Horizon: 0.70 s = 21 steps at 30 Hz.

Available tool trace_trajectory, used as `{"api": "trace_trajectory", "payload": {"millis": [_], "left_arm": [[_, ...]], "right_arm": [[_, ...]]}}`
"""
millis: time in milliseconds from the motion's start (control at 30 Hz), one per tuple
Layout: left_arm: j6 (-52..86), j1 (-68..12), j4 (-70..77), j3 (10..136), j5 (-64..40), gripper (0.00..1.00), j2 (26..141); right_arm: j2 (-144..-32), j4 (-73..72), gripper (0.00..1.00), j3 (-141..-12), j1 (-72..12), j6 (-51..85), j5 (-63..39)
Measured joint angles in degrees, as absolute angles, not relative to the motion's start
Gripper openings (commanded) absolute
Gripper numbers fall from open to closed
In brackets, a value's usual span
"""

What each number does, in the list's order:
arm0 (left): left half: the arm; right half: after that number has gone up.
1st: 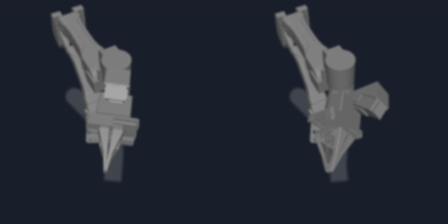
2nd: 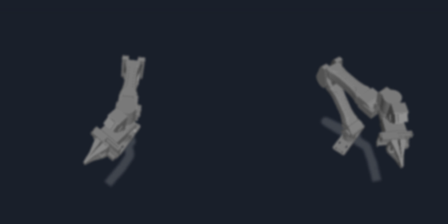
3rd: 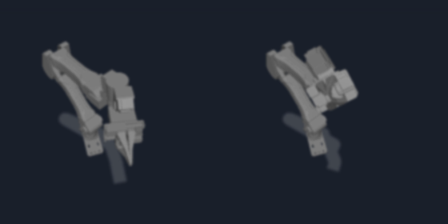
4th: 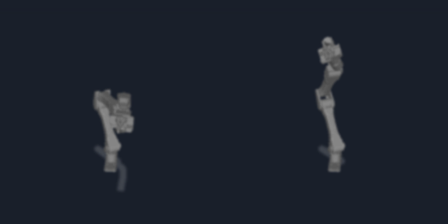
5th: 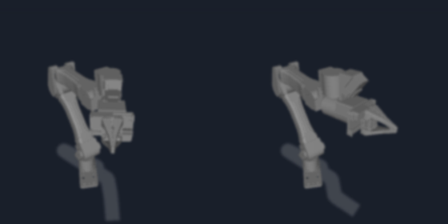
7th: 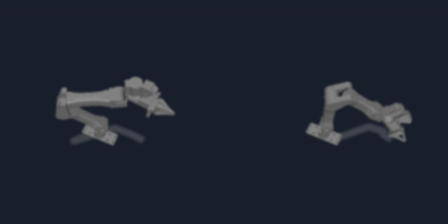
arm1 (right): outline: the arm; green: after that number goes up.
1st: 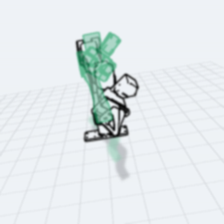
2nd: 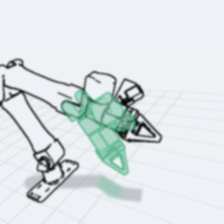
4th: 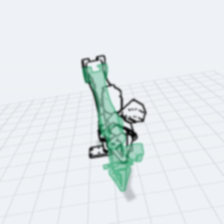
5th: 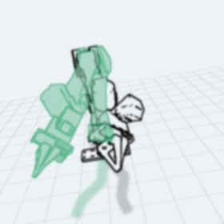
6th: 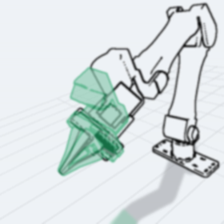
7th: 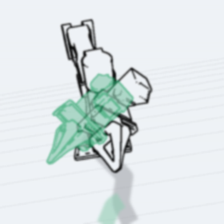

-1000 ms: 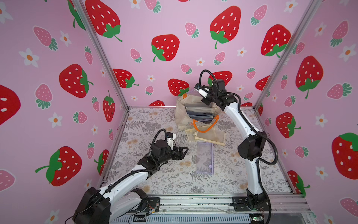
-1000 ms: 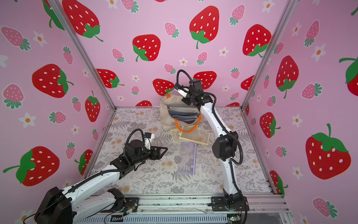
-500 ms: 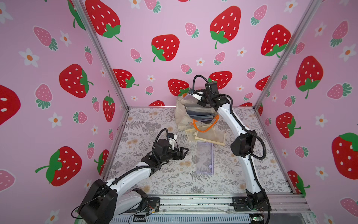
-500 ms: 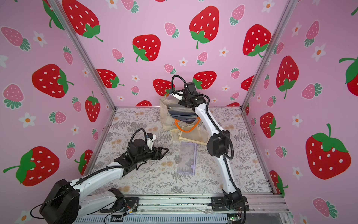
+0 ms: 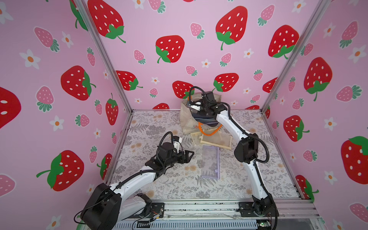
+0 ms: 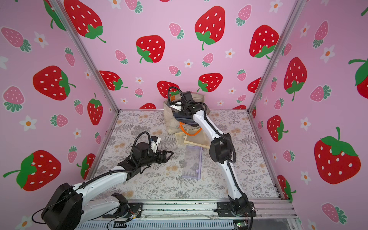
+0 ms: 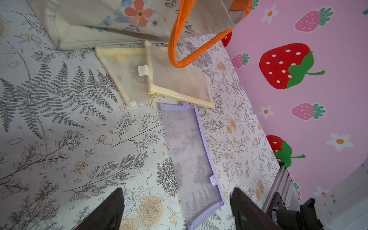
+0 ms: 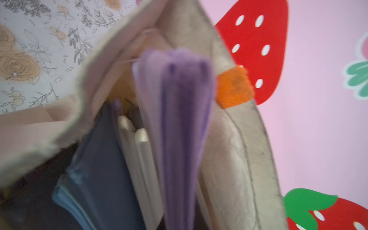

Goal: Put the pencil pouch into the canvas bag
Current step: Place the pencil pouch in the canvas bag.

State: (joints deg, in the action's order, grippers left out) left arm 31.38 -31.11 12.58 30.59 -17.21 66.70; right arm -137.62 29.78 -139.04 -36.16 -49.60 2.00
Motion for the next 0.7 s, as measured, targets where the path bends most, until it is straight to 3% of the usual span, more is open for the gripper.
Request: {"api": "trace_trajectory", "payload": {"millis": [700], "left_arm": [[31.35, -29.08, 12.19, 29.91, -17.91, 0.86, 62.41]], "right_arm": [[-137.19, 36.27, 0.03, -143.02, -32.42, -47.62, -4.69]]}}
